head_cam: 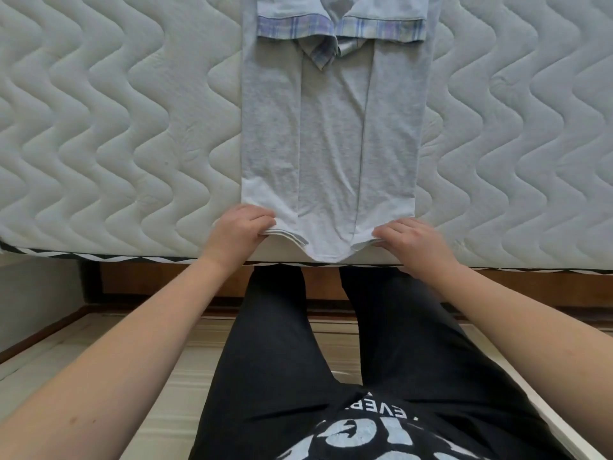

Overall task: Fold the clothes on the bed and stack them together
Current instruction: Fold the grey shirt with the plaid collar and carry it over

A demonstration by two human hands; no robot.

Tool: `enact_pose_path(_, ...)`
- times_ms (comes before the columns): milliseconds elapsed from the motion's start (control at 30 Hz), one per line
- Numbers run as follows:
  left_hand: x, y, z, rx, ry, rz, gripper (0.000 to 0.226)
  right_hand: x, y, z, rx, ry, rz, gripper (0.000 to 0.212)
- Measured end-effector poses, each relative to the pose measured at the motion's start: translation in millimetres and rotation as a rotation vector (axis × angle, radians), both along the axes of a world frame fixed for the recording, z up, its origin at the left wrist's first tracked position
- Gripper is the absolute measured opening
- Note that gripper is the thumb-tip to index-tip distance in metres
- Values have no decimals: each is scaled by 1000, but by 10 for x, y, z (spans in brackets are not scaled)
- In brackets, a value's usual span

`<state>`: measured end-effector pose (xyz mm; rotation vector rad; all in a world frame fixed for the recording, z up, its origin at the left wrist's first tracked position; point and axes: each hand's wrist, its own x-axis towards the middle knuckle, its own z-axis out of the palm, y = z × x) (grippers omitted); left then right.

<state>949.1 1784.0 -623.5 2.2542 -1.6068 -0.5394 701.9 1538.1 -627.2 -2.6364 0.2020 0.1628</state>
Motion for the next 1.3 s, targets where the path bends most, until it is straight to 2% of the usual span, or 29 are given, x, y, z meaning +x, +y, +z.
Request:
enact_pose_path(100,45,-15,249,11,50,-42,30,8,-34,283,8,-2,-97,22)
enact_pose_path(267,64,-2,725,5,103,46,28,-176,-98,745,-49,-52,-147,21)
enact_pose_path(333,50,12,909,7,130,51,28,-269,-127,928,-69,-70,-163,28)
enact_pose_path(533,-38,131,1374,37,232,67,23,-502,-53,1450,13,-21,-284,30)
enact_pose_path(600,-87,199,1500,36,270,54,28,-580,18,1624,50,-17,-306,33)
enact_pose_path(733,-171,409,1658,105,378,107,35,-777,201,1890,111,34,-271,18)
enact_pose_path(933,-219,433,1704,213,398,110,12,-763,220,1918,146,148,-339,21)
enact_pose_path(1133,91,93,1701,173,329,71,10,-286,-98,1754,220,170,-372,18)
enact_pose_path(1233,332,-134,1678,211,371,83,17,35,-397,1721,331,203,-454,6)
enact_pose_path(1300,509,-313,1660,247,410,94,22,228,-585,1715,361,230,-467,9)
